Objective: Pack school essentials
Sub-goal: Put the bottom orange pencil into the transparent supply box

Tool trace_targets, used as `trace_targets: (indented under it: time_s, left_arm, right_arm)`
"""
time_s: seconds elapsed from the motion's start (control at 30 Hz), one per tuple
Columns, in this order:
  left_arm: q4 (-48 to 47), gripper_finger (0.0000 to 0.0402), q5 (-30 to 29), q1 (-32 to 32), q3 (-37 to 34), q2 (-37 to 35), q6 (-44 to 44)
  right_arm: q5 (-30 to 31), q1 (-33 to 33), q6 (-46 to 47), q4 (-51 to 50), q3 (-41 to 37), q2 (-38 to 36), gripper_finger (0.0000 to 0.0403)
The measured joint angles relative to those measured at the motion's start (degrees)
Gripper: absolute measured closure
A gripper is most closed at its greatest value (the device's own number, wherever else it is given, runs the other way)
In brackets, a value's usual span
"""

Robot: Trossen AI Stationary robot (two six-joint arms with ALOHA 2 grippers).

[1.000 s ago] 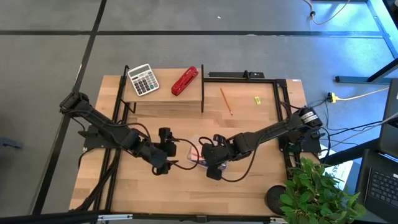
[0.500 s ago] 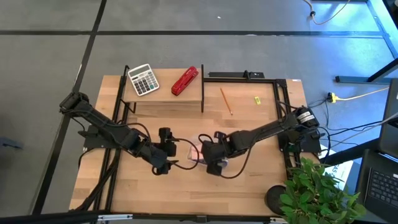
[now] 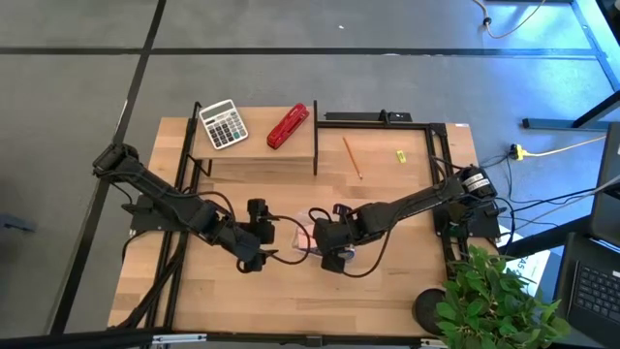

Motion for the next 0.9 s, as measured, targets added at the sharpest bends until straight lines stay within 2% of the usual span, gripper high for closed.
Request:
trace_targets:
  time_s: [0.33,0.7,0.9]
  left_arm:
    - [0.01,0.0008,0.0,0.0,0.0,0.0,0.02]
    - [0.01,0.0008,0.0,0.0,0.0,0.0,0.02]
    - [0.03,0.0008,0.0,0.0,0.0,0.0,0.0]
  right_arm:
    - [0.0,0.01,0.15,0.02,0.0,0.0,0.0374]
    - [0.0,0.04,0.38,0.07,0.02,0.0,0.0315]
    - [0.0,0.04,0.15,0.05,0.02,0.0,0.0307]
